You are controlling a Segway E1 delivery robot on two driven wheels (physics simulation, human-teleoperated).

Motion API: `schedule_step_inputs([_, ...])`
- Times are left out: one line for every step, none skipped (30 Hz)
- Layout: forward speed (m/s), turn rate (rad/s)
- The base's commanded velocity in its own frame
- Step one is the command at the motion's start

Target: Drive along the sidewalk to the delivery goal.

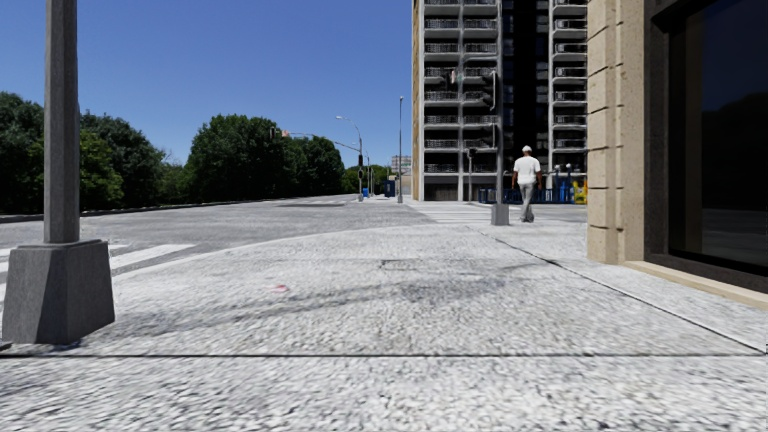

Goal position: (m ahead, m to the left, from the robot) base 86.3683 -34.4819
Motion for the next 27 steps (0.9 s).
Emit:
schedule_step_inputs([2.00, 0.00])
schedule_step_inputs([2.00, 0.00])
schedule_step_inputs([2.00, 0.00])
schedule_step_inputs([2.00, 0.00])
schedule_step_inputs([2.00, 0.00])
schedule_step_inputs([2.00, 0.00])
schedule_step_inputs([2.00, 0.00])
schedule_step_inputs([2.00, 0.00])
schedule_step_inputs([2.00, 0.00])
schedule_step_inputs([2.00, 0.00])
schedule_step_inputs([2.00, 0.00])
schedule_step_inputs([2.00, 0.00])
schedule_step_inputs([2.00, 0.00])
schedule_step_inputs([2.00, 0.00])
schedule_step_inputs([2.00, 0.00])
schedule_step_inputs([2.00, 0.00])
schedule_step_inputs([2.00, 0.00])
schedule_step_inputs([2.00, 0.00])
schedule_step_inputs([2.00, 0.00])
schedule_step_inputs([2.00, 0.00])
schedule_step_inputs([2.00, 0.00])
schedule_step_inputs([2.00, -0.06])
schedule_step_inputs([2.00, -0.31])
schedule_step_inputs([2.00, -0.54])
schedule_step_inputs([2.00, -0.72])
schedule_step_inputs([2.00, -0.72])
schedule_step_inputs([2.00, -0.85])
